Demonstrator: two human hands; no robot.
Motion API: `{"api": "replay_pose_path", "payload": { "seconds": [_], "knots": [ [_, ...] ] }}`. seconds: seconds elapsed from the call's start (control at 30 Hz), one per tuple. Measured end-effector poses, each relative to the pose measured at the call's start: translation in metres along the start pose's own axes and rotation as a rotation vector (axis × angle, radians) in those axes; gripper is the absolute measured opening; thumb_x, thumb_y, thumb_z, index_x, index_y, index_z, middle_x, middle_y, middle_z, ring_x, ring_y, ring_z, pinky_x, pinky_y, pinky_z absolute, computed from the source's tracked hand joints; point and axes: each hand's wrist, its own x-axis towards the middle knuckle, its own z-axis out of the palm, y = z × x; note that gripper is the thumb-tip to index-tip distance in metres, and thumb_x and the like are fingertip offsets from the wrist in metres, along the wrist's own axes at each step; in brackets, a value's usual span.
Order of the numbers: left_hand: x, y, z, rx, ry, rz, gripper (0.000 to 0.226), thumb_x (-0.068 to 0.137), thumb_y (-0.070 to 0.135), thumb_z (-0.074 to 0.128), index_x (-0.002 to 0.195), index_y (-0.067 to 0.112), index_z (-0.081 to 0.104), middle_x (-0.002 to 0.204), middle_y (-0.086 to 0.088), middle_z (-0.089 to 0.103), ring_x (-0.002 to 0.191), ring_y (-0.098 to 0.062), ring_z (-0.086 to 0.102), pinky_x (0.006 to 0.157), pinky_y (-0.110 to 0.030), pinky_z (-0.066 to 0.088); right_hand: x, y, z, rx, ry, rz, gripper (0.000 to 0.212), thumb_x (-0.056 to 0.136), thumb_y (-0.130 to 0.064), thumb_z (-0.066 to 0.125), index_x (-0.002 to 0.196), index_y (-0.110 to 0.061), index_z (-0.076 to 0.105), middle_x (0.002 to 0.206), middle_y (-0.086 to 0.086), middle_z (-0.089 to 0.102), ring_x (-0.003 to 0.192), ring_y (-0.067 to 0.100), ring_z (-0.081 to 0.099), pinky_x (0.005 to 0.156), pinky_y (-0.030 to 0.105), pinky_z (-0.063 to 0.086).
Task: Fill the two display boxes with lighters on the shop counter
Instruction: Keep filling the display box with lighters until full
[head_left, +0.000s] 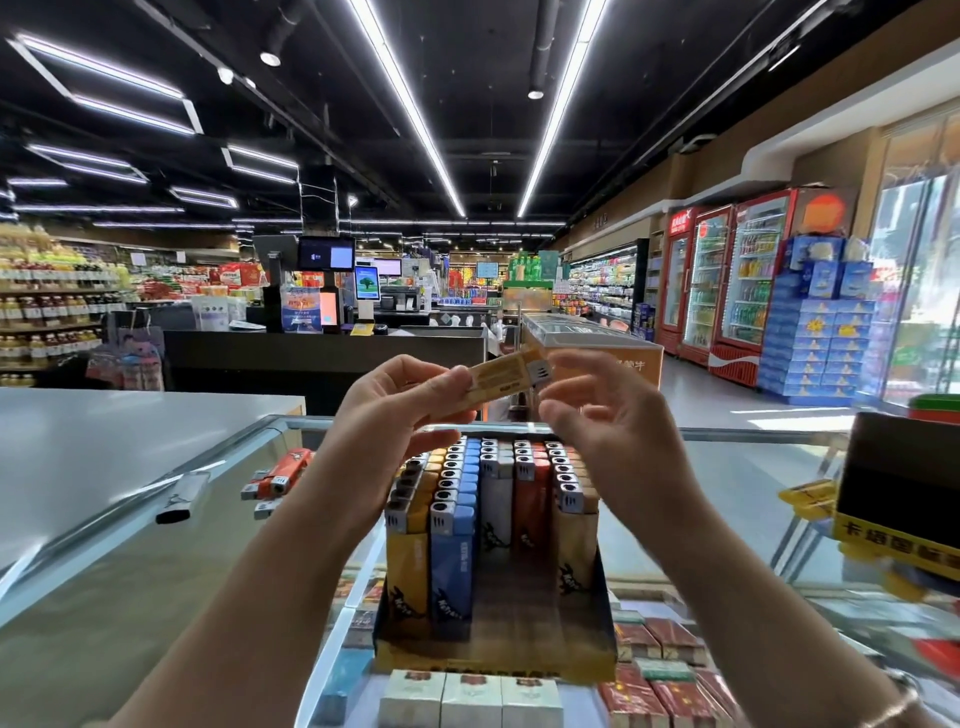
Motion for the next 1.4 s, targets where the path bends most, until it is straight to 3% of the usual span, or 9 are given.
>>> {"api": "replay_pose_path", "payload": {
  "seconds": [0.13,0.3,0.43,0.6,0.7,0.8,0.93,1.2,1.4],
  "knots": [
    [0.000,0.002,0.001,0.103,-0.019,0.023,0.029,0.053,0.036,0.072,0.070,0.017,0.058,0.078,-0.003,0.070,0.079,-0.016,0.064,0.069,-0.025,0.053,0.002,-0.008,-0.009,0.423,-0.130,0.086,0.041,0.079,0.004,0.063,0.108,-0.024,0.058,0.075,0.003,0.071,0.070,0.011,0.067,0.066,0.017,0.052],
    [-0.003,0.005,0.002,0.190,-0.065,0.036,0.033,0.055,0.044,0.069,0.072,0.019,0.059,0.072,-0.001,0.070,0.077,-0.011,0.065,0.079,-0.031,0.040,0.001,-0.012,-0.008,0.448,-0.199,0.003,0.045,0.073,0.012,0.063,0.100,-0.024,0.065,0.082,0.004,0.071,0.077,0.016,0.068,0.070,0.023,0.054],
    [-0.004,0.004,0.005,0.297,-0.120,0.024,0.035,0.070,0.051,0.054,0.078,0.018,0.060,0.069,0.004,0.069,0.077,-0.002,0.064,0.092,-0.038,0.032,0.001,-0.016,-0.010,0.481,-0.169,-0.007,0.018,0.065,-0.011,0.068,0.081,-0.018,0.069,0.080,0.006,0.070,0.073,0.019,0.067,0.067,0.026,0.055],
    [-0.002,0.000,0.007,0.470,-0.166,-0.075,0.038,0.076,0.052,0.044,0.094,0.023,0.060,0.082,0.016,0.070,0.074,0.013,0.059,0.074,-0.016,0.035,0.004,-0.018,-0.027,0.542,-0.052,0.071,0.009,0.063,-0.013,0.067,0.072,-0.013,0.065,0.062,0.003,0.066,0.048,0.014,0.057,0.044,0.020,0.049],
    [-0.002,-0.005,0.004,0.563,-0.203,-0.163,0.015,0.083,0.036,0.059,0.098,0.033,0.058,0.099,0.014,0.065,0.087,0.005,0.059,0.071,-0.015,0.042,0.006,-0.019,-0.037,0.428,-0.152,0.061,0.007,0.060,-0.014,0.069,0.067,-0.017,0.069,0.059,0.001,0.063,0.045,0.011,0.051,0.039,0.019,0.043],
    [-0.002,-0.006,0.001,0.618,-0.225,-0.199,0.028,0.081,0.023,0.068,0.102,0.039,0.058,0.108,0.012,0.060,0.100,-0.006,0.055,0.089,-0.030,0.044,0.005,-0.022,-0.039,0.251,-0.331,0.027,0.009,0.061,-0.012,0.071,0.069,-0.013,0.068,0.059,-0.002,0.063,0.046,0.007,0.052,0.041,0.017,0.042],
    [-0.003,-0.004,0.001,0.577,-0.231,-0.238,0.037,0.080,0.011,0.069,0.105,0.037,0.059,0.104,0.002,0.064,0.093,-0.014,0.063,0.084,-0.032,0.050,0.004,-0.028,-0.038,0.148,-0.433,0.001,0.012,0.064,-0.010,0.073,0.071,-0.017,0.067,0.058,-0.007,0.063,0.048,0.002,0.055,0.044,0.012,0.042],
    [-0.002,-0.004,0.000,0.572,-0.233,-0.227,0.039,0.080,0.012,0.069,0.106,0.038,0.057,0.106,0.005,0.061,0.093,-0.010,0.062,0.080,-0.027,0.050,0.004,-0.023,-0.039,-0.092,-0.622,0.064,0.021,0.070,-0.004,0.076,0.073,-0.021,0.064,0.058,-0.013,0.060,0.054,0.001,0.055,0.049,0.014,0.042],
    [-0.003,-0.004,0.000,0.580,-0.247,-0.211,0.040,0.080,0.012,0.069,0.107,0.038,0.056,0.116,0.007,0.056,0.102,-0.012,0.057,0.091,-0.034,0.047,0.001,-0.022,-0.036,-0.367,-0.652,0.037,0.020,0.070,-0.014,0.079,0.074,-0.020,0.059,0.063,-0.011,0.048,0.054,-0.002,0.043,0.053,0.017,0.039]
  ]
}}
